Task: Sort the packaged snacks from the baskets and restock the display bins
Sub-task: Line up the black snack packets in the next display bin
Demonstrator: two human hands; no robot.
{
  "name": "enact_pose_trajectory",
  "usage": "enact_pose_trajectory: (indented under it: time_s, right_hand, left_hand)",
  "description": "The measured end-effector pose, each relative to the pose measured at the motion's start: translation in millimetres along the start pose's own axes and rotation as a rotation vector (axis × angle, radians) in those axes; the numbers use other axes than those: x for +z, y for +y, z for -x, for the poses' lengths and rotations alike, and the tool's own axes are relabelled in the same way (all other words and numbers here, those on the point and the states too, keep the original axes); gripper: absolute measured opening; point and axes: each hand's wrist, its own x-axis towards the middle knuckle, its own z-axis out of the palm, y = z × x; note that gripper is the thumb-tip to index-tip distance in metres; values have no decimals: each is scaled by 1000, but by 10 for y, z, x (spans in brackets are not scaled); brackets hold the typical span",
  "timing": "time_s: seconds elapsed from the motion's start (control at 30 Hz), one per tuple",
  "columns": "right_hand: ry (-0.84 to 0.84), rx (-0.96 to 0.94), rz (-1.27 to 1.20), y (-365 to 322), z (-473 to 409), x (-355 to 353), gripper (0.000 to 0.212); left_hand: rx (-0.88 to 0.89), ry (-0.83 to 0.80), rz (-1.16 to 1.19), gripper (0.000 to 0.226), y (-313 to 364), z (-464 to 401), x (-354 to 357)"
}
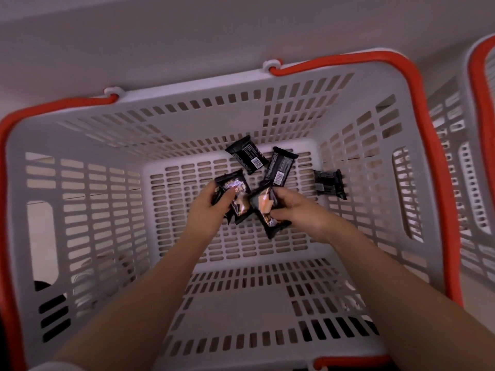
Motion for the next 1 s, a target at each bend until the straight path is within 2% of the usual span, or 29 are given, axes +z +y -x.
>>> enact_pose_trajectory:
  time_s: [0.1,0.17,0.23,0.27,0.43,0.5,0.6,0.73,0.83,0.9,1.0]
  right_hand:
    - [-121,-101,691,-32,17,-88,39]
    - [-58,-212,845,-59,14,-45,38]
    - [70,-293,804,-80,-2,35,37]
    - [121,-314,775,-79,-17,59,37]
    - [292,-252,605,-53,-63,59,30]
    - [290,-240,592,-49,-77,73,32]
    - [207,-260,600,-77,-112,127,24]
    - [130,-269,690,-85,-158,171,49]
    - [65,-296,747,-86,-187,190,54]
    - [79,-292,750,-104,-220,225,53]
    - [211,-333,664,-133,-267,283,43]
  left_hand:
    - [-73,-27,26,17,43,-81,-98]
    - [-28,-119,-161,20,68,-117,-158]
    - [36,-206,-371,26,99,-141,-174]
    - [53,-228,-402,27,109,-149,-170]
    - [-44,-300,-205,24,147,-103,-162]
    - [-70,-324,-144,24,149,-84,-175]
    - [-102,-333,-91,25,138,-94,-218]
    - [-96,-298,-216,16,95,-110,-270]
    - [-139,-280,-229,16,86,-150,-315]
    - [-133,-311,-329,14,106,-176,-329]
    - [-83,-406,-446,20,140,-171,-320]
